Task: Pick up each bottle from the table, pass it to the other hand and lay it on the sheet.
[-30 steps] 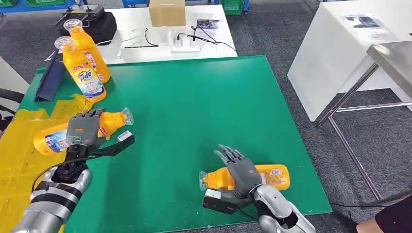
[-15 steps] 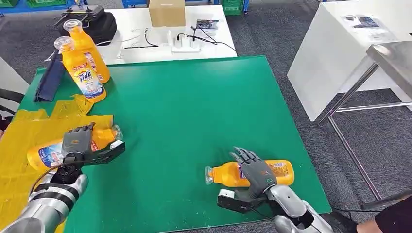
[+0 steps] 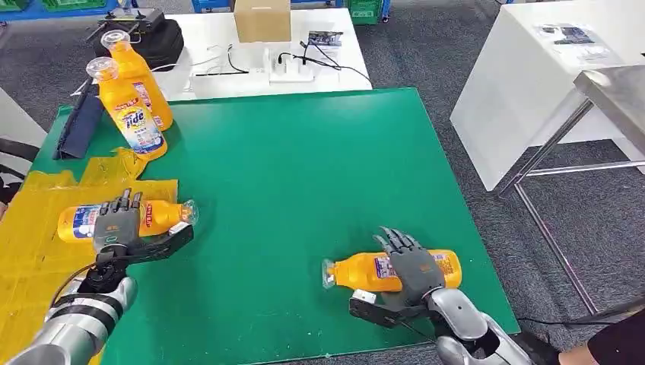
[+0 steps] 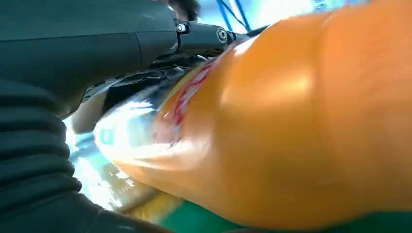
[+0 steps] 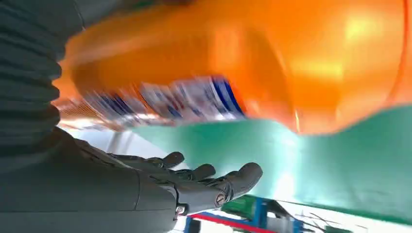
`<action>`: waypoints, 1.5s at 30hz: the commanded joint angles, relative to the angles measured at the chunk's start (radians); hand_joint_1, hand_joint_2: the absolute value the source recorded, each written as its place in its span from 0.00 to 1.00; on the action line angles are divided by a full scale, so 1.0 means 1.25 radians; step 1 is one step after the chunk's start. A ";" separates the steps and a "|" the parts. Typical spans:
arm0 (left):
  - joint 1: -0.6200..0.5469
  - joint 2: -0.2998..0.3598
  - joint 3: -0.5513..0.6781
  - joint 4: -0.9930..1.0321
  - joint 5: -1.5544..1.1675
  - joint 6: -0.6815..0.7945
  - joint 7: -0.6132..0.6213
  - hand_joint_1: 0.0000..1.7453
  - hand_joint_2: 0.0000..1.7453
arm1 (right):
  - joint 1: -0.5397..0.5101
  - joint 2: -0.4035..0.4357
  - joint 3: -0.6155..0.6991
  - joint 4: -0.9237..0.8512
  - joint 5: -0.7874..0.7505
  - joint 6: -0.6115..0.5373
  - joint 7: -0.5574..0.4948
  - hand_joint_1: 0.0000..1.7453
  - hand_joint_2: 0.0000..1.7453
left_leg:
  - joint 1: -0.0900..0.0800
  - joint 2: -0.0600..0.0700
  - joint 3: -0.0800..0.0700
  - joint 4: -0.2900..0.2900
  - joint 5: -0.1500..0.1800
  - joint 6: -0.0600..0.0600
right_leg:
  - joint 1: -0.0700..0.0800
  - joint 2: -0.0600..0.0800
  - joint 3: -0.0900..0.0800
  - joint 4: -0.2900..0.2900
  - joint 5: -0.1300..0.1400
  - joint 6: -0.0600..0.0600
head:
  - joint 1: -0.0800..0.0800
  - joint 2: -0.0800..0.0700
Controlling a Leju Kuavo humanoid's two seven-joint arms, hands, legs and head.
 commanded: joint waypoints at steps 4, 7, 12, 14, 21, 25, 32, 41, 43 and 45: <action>0.045 -0.080 0.051 -0.183 0.182 0.019 -0.172 0.00 0.00 | 0.034 -0.023 -0.071 0.077 -0.047 0.038 0.008 0.97 1.00 | 0.000 -0.001 0.002 0.000 -0.001 0.000 | 0.000 -0.002 0.003 -0.001 -0.001 -0.001 | 0.000 0.000; 0.073 -0.085 0.034 -0.276 0.247 0.007 -0.205 0.00 0.00 | 0.039 -0.032 -0.078 0.096 -0.078 0.043 -0.009 1.00 1.00 | 0.000 -0.001 0.002 0.000 -0.001 0.001 | 0.000 -0.002 0.003 -0.001 -0.001 -0.001 | 0.000 0.000; 0.152 -0.089 0.018 -0.480 0.466 -0.033 -0.318 0.00 0.00 | 0.032 -0.006 -0.107 0.131 -0.118 0.010 -0.025 1.00 1.00 | 0.000 -0.001 0.004 0.001 -0.002 0.001 | 0.000 -0.002 0.006 -0.001 -0.002 -0.002 | 0.000 0.000; 0.182 -0.083 0.006 -0.548 0.490 -0.050 -0.308 0.00 0.00 | 0.027 0.009 -0.112 0.135 -0.114 0.003 -0.023 1.00 1.00 | 0.000 0.001 0.004 0.001 -0.002 0.000 | 0.001 0.000 0.005 -0.002 -0.001 -0.002 | 0.000 0.000; 0.284 -0.087 0.007 -0.767 0.663 -0.133 -0.349 0.00 1.00 | 0.007 0.130 -0.172 0.089 -0.075 -0.083 -0.030 1.00 1.00 | 0.000 0.004 0.003 0.000 -0.002 0.000 | 0.000 0.003 0.003 -0.001 -0.001 -0.002 | 0.000 0.000; 0.319 -0.086 -0.012 -0.839 0.710 -0.196 -0.363 0.00 1.00 | 0.001 0.180 -0.193 0.052 -0.043 -0.131 -0.038 1.00 1.00 | 0.000 0.006 0.004 0.002 -0.004 0.000 | 0.001 0.003 0.004 0.000 -0.002 -0.003 | 0.000 0.000; 0.346 -0.088 -0.031 -0.861 0.740 -0.241 -0.358 0.00 1.00 | 0.007 0.244 -0.209 -0.023 -0.043 -0.207 -0.083 1.00 1.00 | 0.000 0.005 0.003 0.001 -0.004 0.000 | 0.000 0.003 0.003 0.001 -0.002 -0.002 | 0.000 0.000; 0.334 -0.087 -0.045 -0.831 0.907 -0.381 -0.366 0.00 1.00 | -0.008 0.299 -0.187 -0.052 -0.127 -0.317 -0.205 1.00 1.00 | 0.000 0.003 0.002 0.001 -0.002 0.000 | 0.000 0.002 0.002 0.000 -0.001 -0.002 | 0.000 0.000; 0.326 -0.093 -0.046 -0.821 0.957 -0.411 -0.370 0.00 1.00 | -0.012 0.306 -0.163 -0.059 -0.188 -0.314 -0.265 1.00 1.00 | 0.000 0.003 0.003 0.001 -0.003 0.000 | 0.000 0.002 0.003 0.000 -0.002 -0.002 | 0.000 0.000; 0.320 -0.096 -0.052 -0.815 0.982 -0.423 -0.370 0.00 1.00 | -0.019 0.314 -0.141 -0.057 -0.235 -0.302 -0.302 1.00 1.00 | 0.000 0.002 0.000 0.000 -0.001 0.000 | 0.000 0.001 0.000 0.000 0.000 -0.001 | 0.000 0.000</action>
